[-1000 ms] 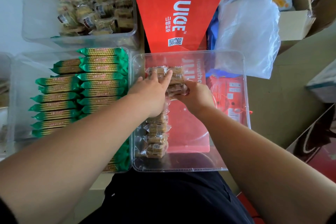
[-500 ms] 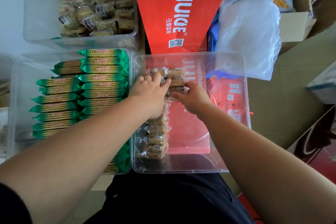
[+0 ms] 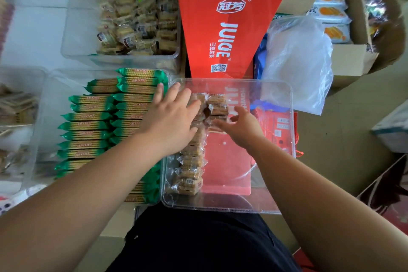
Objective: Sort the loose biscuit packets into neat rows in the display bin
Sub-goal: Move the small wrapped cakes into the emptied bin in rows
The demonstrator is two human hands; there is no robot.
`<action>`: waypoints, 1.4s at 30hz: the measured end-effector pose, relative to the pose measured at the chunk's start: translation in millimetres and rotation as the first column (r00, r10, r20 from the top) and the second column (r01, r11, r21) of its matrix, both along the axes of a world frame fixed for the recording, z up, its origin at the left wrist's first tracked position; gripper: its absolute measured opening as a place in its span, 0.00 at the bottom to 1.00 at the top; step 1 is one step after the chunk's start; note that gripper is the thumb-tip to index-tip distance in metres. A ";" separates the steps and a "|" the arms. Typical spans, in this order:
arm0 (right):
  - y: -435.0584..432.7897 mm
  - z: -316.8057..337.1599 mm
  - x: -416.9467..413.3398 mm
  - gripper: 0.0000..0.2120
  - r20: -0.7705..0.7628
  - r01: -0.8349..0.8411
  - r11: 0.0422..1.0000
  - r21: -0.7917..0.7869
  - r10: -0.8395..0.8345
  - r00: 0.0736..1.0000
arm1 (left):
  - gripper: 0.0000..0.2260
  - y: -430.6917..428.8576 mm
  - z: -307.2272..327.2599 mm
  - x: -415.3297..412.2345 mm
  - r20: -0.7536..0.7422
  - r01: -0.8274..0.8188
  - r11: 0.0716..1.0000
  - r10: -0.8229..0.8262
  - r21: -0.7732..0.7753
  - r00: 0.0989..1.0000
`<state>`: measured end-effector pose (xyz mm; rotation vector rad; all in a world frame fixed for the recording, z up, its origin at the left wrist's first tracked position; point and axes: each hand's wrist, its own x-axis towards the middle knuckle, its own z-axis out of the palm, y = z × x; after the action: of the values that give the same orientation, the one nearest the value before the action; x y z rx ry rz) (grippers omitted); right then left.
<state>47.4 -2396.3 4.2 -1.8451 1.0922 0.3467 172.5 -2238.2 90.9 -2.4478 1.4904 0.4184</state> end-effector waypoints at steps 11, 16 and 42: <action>82.6 70.6 68.1 0.23 0.393 -0.038 0.857 -0.515 0.275 0.877 | 0.26 194.2 15.2 58.5 0.048 -0.490 0.767 0.556 -0.415 0.830; 173.9 96.7 135.7 0.22 0.316 -0.315 0.774 -0.550 0.541 0.779 | 0.28 310.5 -14.5 120.9 -0.081 -0.741 0.588 0.763 -0.324 0.641; 323.6 84.3 240.7 0.36 -0.157 -0.718 0.561 -0.412 0.732 0.662 | 0.29 377.3 -80.4 229.5 -0.268 -0.535 0.718 0.677 0.445 0.686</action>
<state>288.1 -2072.7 88.5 -2.6796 0.3060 0.5722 402.0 -1860.9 10.5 -2.6014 0.5371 1.2847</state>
